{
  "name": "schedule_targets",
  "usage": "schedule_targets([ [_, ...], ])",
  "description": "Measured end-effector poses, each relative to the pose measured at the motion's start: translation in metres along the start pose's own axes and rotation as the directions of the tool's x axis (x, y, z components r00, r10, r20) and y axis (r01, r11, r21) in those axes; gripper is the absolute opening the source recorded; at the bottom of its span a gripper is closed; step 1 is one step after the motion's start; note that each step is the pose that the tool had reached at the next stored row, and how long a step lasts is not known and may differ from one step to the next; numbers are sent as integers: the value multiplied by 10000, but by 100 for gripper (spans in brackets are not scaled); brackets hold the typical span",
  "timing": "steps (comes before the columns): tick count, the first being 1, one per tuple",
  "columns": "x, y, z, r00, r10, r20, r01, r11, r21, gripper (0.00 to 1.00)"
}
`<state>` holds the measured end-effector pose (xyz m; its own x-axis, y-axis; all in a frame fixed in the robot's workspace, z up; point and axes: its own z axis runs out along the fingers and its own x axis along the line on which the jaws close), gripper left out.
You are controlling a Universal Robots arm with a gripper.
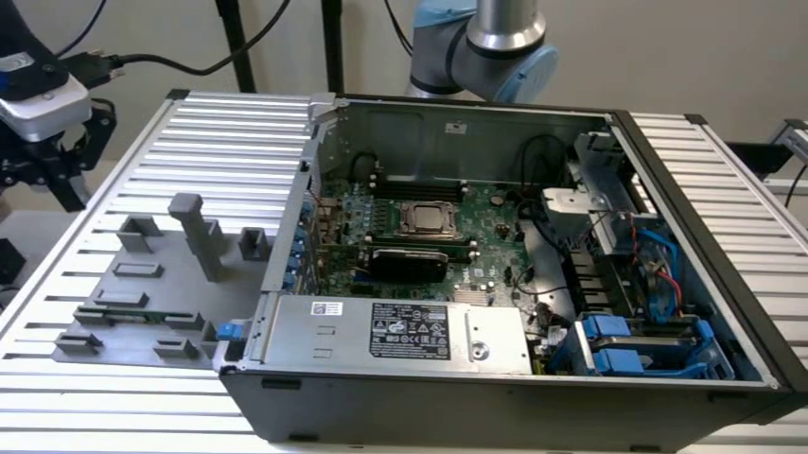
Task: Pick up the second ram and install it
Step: 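Pick up the second ram and move it above second insertion slot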
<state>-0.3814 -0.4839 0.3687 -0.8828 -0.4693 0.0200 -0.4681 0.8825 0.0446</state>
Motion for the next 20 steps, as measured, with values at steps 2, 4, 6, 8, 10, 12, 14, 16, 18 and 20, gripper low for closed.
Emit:
schedule_targets([
  [2,0,-1,7,9993,-377,-17,377,9993,7,11],
  [4,0,0,15,9973,-735,-34,735,9973,14,11],
  [6,0,-1,22,9940,-1093,-51,1093,9940,20,11],
  [8,0,-2,30,9894,-1454,-68,1454,9894,25,11],
  [10,-1,-2,39,9834,-1813,-84,1813,9834,29,11],
  [12,-1,-2,48,9762,-2165,-102,2165,9763,33,11],
  [14,-1,-3,57,9678,-2515,-118,2516,9678,36,11],
  [16,-1,-3,68,9576,-2877,-137,2878,9577,39,11],
  [18,-1,-4,79,9467,-3218,-154,3219,9467,41,11],
  [20,-2,-4,90,9345,-3556,-172,3557,9346,42,11],
])
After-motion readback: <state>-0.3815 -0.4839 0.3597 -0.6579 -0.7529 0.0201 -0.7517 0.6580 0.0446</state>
